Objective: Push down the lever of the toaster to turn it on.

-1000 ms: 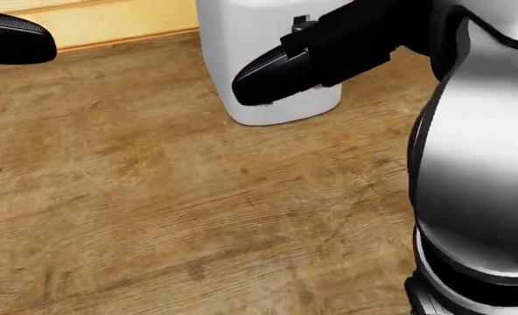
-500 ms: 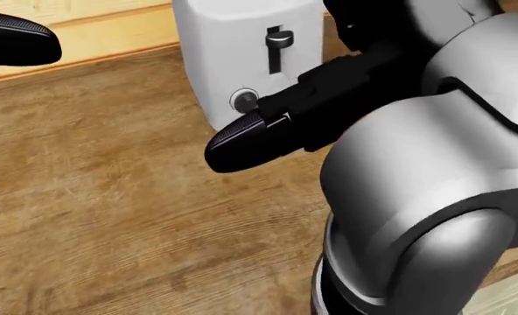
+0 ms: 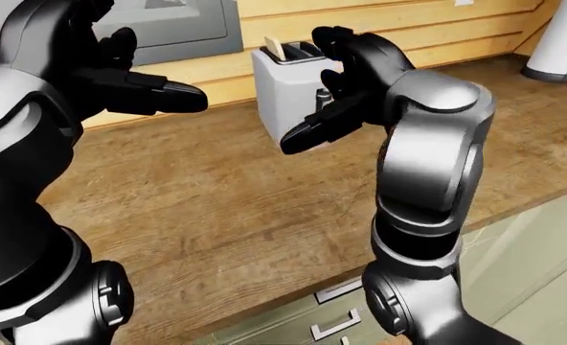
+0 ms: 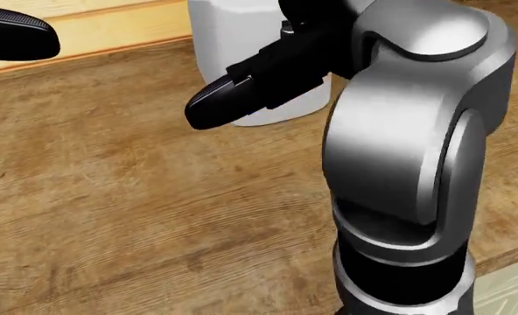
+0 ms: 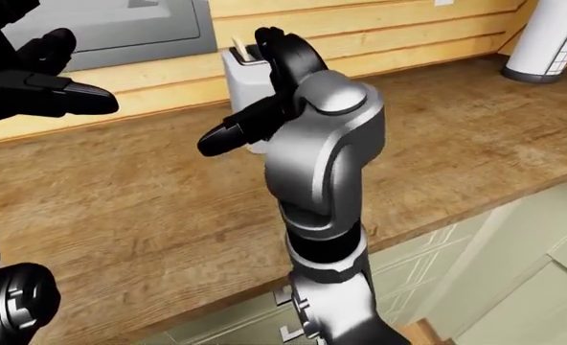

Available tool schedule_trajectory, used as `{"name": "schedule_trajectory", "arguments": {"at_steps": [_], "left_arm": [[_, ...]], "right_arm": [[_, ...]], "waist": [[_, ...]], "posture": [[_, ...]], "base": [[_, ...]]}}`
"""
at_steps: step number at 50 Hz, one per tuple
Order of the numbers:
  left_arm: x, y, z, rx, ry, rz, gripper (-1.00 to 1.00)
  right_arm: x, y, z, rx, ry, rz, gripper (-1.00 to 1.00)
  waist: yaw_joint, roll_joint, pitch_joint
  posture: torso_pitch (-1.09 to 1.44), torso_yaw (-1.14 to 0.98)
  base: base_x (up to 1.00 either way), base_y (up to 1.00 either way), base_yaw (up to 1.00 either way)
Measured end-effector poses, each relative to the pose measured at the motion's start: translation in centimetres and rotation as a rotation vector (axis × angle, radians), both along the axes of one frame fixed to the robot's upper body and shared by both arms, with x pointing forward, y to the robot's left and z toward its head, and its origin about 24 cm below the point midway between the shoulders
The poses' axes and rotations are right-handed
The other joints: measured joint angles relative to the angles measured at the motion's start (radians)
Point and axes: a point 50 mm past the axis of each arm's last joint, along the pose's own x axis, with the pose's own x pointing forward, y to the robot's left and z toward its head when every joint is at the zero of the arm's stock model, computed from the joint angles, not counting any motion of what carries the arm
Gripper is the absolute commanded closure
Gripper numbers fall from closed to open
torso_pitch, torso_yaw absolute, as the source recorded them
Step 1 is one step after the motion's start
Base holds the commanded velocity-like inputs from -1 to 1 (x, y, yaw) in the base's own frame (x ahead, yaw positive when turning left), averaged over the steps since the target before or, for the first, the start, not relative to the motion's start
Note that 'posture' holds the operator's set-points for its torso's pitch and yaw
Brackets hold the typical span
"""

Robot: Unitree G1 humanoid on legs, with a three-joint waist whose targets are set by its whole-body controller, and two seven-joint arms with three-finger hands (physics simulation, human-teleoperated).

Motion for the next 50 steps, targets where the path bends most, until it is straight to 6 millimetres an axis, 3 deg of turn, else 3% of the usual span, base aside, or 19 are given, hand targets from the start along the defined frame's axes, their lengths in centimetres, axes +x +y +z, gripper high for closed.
{"name": "schedule_trajectory", "arguments": {"at_steps": [14,42,50], "left_arm": [[-0.1,0.1,0.0,-0.001,-0.003,0.002,-1.00],[-0.4,0.2,0.3,-0.007,-0.011,0.003,-1.00],[-0.3,0.2,0.3,-0.008,-0.007,0.003,-1.00]], "right_arm": [[3.9,-1.2,-2.7,-0.027,0.075,-0.072,-1.00],[6.1,-2.0,-7.4,-0.014,0.162,-0.089,-1.00],[6.4,-1.7,-7.4,-0.014,0.159,-0.084,-1.00]], "waist": [[0.011,-0.015,-0.014],[0.019,-0.026,-0.033],[0.019,-0.026,-0.034]], "posture": [[-0.26,0.00],[-0.26,0.00],[-0.26,0.00]], "base": [[0.00,0.00,0.00],[0.00,0.00,0.00],[0.00,0.00,0.00]]}}
